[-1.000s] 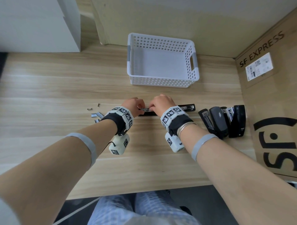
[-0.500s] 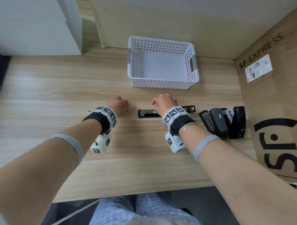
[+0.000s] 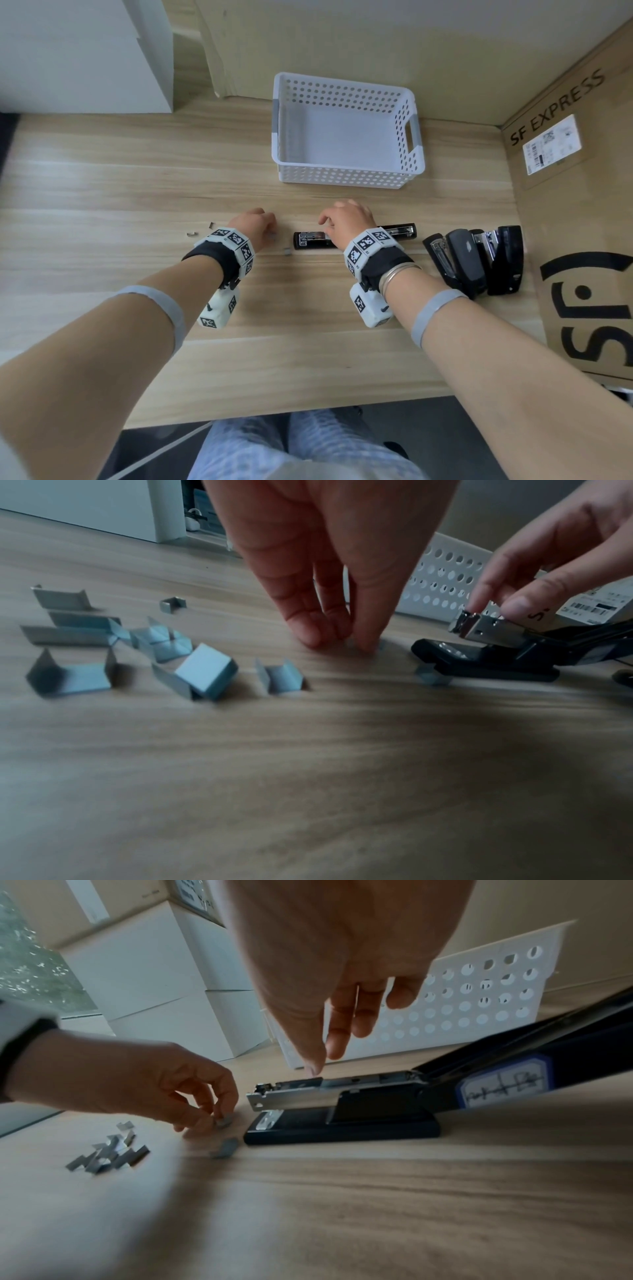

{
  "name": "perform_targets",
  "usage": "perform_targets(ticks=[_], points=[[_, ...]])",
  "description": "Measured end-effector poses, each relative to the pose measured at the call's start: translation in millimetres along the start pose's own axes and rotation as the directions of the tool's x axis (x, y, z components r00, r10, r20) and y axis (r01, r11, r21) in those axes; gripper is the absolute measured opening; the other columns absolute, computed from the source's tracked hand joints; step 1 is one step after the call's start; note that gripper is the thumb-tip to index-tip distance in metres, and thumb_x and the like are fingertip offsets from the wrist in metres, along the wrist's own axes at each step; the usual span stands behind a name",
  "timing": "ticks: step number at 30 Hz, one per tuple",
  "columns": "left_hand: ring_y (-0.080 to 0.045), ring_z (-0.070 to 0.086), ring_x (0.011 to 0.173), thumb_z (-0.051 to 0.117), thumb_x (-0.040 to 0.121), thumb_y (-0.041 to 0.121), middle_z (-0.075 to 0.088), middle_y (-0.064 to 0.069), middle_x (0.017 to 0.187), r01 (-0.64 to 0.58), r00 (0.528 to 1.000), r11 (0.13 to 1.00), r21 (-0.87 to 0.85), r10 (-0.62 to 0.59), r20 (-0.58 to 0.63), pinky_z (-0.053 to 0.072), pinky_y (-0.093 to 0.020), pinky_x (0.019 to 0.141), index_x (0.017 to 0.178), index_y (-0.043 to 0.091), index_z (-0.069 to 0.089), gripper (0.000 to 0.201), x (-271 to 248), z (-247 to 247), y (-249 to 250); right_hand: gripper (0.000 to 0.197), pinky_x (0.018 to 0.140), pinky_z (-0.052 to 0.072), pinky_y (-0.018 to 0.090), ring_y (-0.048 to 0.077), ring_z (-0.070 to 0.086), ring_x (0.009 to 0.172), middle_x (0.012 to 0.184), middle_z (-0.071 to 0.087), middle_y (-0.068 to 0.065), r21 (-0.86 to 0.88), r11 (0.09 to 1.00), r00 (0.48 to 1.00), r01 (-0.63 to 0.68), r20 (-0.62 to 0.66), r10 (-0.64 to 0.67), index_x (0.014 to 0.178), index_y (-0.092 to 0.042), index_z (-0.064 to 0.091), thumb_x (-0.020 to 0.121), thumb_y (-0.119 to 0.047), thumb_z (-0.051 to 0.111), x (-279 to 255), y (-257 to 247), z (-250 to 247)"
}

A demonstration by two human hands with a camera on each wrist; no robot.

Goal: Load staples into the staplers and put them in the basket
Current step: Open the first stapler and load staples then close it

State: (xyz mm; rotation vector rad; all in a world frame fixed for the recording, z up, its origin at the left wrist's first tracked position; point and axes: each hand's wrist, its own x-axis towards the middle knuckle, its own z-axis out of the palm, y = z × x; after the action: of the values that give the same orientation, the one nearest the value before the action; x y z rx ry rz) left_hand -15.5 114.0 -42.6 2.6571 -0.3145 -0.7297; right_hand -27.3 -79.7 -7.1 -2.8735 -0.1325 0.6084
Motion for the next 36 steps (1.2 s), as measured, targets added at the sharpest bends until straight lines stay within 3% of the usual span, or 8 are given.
perform_targets(ticks=[6, 10, 14, 16, 19, 24, 28, 36], points=[[-0.031, 0.059, 0.101, 0.047, 0.09, 0.019, 0.065, -0.014, 0.112, 0.018, 1.0, 0.998, -0.061, -0.017, 0.018, 0.047, -0.034, 0.086, 0.112, 0.008, 0.057, 0.025, -0.9, -7.9, 18.5, 0.019, 0.095, 0.035, 0.032, 0.021, 0.047, 0.113, 0.107, 0.062, -0.003, 0.052, 0.995, 0.997, 0.08, -0.017, -0.079, 0.109, -0.025, 0.066, 0.093, -0.023, 0.055, -0.4, -6.8, 0.0], [-0.031, 0.06, 0.104, 0.046, 0.093, 0.018, 0.066, -0.016, 0.112, 0.02, 1.0, 0.987, -0.162, -0.018, 0.016, 0.045, -0.032, 0.086, 0.113, 0.005, 0.058, 0.027, -2.3, -9.8, 38.2, 0.025, 0.098, 0.04, 0.034, 0.02, 0.051, 0.112, 0.11, 0.065, -0.004, 0.122, 0.982, 0.989, 0.146, 0.007, -0.148, 0.112, -0.023, 0.065, 0.088, -0.021, 0.064, 0.0, -12.8, -1.5], [-0.032, 0.062, 0.092, 0.042, 0.093, 0.016, 0.068, -0.02, 0.106, 0.04, 0.999, 0.954, -0.296, -0.028, 0.045, 0.042, -0.028, 0.071, 0.107, 0.001, 0.06, 0.027, -1.7, -9.7, 53.6, 0.026, 0.089, 0.046, 0.032, 0.019, 0.056, 0.104, 0.105, 0.066, -0.005, 0.133, 0.975, 0.984, 0.177, -0.027, -0.174, 0.109, -0.022, 0.064, 0.084, -0.02, 0.068, -3.0, -12.8, -3.8], [-0.031, 0.063, 0.095, 0.041, 0.093, 0.015, 0.069, -0.017, 0.105, 0.025, 0.998, 0.95, -0.312, -0.008, 0.056, 0.039, -0.025, 0.062, 0.106, 0.002, 0.06, 0.027, -1.0, -9.2, 58.3, 0.022, 0.084, 0.048, 0.032, 0.018, 0.057, 0.1, 0.102, 0.066, -0.005, 0.118, 0.979, 0.985, 0.169, -0.047, -0.164, 0.107, -0.023, 0.064, 0.085, -0.02, 0.065, -5.0, -10.6, -4.9], [-0.025, 0.058, 0.082, 0.04, 0.093, 0.014, 0.069, -0.015, 0.105, 0.014, 0.998, 0.959, -0.284, 0.004, 0.064, 0.035, -0.019, 0.055, 0.105, 0.004, 0.06, 0.025, -0.2, -7.9, 62.0, 0.017, 0.08, 0.047, 0.03, 0.018, 0.058, 0.1, 0.102, 0.067, -0.005, 0.063, 0.984, 0.984, 0.167, -0.076, -0.163, 0.105, -0.023, 0.065, 0.089, -0.02, 0.059, -7.2, -7.7, -6.9], [-0.03, 0.058, 0.1, 0.05, 0.091, 0.018, 0.063, -0.015, 0.111, -0.042, 0.998, 0.981, -0.19, 0.048, 0.028, 0.045, -0.033, 0.083, 0.113, 0.006, 0.055, 0.025, 0.4, -3.6, 56.4, 0.017, 0.084, 0.046, 0.03, 0.019, 0.054, 0.109, 0.104, 0.067, -0.005, -0.008, 0.989, 0.987, 0.145, -0.064, -0.145, 0.104, -0.022, 0.066, 0.091, -0.023, 0.056, -8.8, 0.6, -5.5], [-0.029, 0.057, 0.1, 0.061, 0.085, 0.02, 0.058, -0.013, 0.113, -0.084, 0.995, 0.991, -0.103, 0.09, 0.048, 0.045, -0.032, 0.083, 0.111, 0.009, 0.057, 0.029, -0.2, -0.2, 49.1, 0.016, 0.089, 0.045, 0.032, 0.019, 0.053, 0.109, 0.106, 0.066, -0.004, 0.016, 0.994, 0.993, 0.107, -0.042, -0.107, 0.103, -0.021, 0.068, 0.089, -0.024, 0.061, -9.4, 1.8, 1.0], [-0.029, 0.056, 0.092, 0.06, 0.085, 0.015, 0.059, -0.014, 0.112, -0.094, 0.995, 0.992, -0.088, 0.097, 0.028, 0.045, -0.033, 0.083, 0.11, 0.006, 0.058, 0.027, 2.9, 2.8, 47.4, 0.017, 0.093, 0.041, 0.031, 0.019, 0.052, 0.109, 0.102, 0.068, -0.004, 0.004, 0.997, 0.996, 0.08, -0.034, -0.08, 0.101, -0.02, 0.069, 0.085, -0.027, 0.068, -4.5, -0.9, 2.6]])
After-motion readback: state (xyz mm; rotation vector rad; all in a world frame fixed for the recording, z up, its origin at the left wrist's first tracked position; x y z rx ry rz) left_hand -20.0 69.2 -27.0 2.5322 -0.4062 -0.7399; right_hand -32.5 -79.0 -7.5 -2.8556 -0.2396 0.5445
